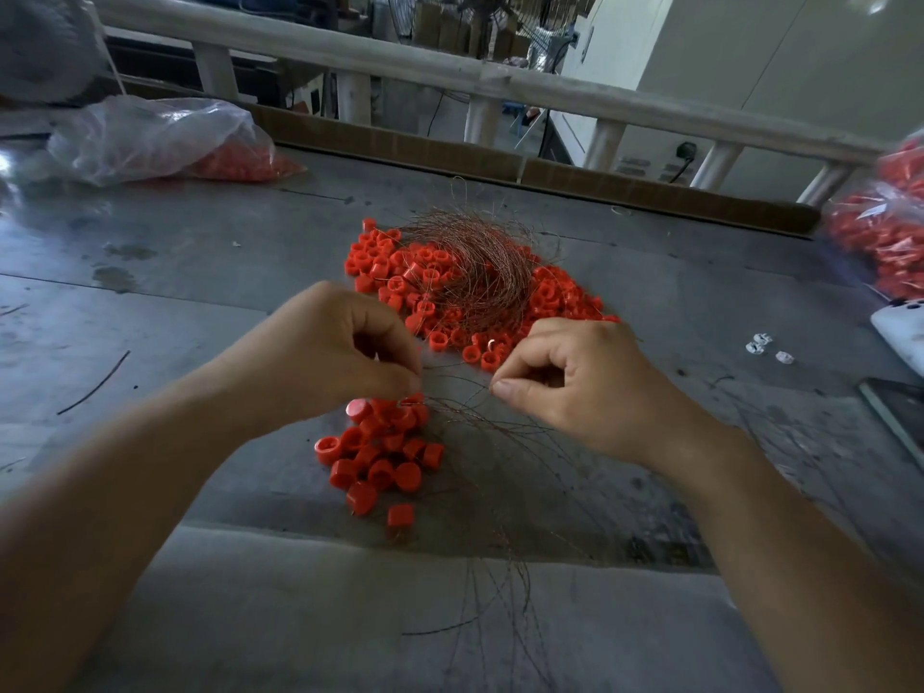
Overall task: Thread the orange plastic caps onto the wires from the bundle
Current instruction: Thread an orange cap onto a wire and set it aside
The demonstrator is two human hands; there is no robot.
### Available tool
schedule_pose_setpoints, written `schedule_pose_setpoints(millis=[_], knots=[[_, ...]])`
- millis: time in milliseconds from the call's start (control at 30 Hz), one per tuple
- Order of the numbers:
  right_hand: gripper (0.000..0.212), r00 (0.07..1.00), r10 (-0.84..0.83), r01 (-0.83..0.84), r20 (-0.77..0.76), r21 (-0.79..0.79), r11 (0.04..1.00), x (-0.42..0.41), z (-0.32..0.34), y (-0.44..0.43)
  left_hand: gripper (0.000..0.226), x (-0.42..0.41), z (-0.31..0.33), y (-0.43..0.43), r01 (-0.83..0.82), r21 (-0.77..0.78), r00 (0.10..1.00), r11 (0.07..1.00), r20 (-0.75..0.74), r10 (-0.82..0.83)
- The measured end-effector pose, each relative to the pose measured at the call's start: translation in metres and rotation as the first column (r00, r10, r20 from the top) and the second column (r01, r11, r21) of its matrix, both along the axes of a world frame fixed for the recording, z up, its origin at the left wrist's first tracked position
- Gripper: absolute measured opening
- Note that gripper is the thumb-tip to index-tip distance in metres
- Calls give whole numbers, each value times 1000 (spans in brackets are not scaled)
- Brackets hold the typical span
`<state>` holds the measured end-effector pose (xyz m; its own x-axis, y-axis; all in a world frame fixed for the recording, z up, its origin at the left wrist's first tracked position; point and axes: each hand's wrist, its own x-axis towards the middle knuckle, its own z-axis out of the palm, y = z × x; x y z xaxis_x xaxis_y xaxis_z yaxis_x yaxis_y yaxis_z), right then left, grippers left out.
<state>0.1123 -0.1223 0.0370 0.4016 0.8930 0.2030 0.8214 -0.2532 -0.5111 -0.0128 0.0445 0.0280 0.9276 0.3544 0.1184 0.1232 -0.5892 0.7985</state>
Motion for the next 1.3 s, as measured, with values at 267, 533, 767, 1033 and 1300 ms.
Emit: schedule_pose_setpoints(millis=[267,533,767,1033,1300], knots=[[7,998,46,-54,-52,-161,985,0,1,-2,40,0,-3,1,-64,9,998,998,-13,64],[38,996,-7,-4,-86,-124,992,5,6,-4,13,12,-19,25,-424,223,905,878,132,404],[15,996,-64,58,-65,-81,995,7,3,-4,37,26,-34,37,-373,388,921,843,42,388],[13,996,-74,70,-54,-76,995,9,0,-2,12,28,-34,35,-362,407,923,839,32,383],[13,996,-78,75,-51,-62,995,11,-3,0,13,23,-23,24,-417,240,908,876,159,389]])
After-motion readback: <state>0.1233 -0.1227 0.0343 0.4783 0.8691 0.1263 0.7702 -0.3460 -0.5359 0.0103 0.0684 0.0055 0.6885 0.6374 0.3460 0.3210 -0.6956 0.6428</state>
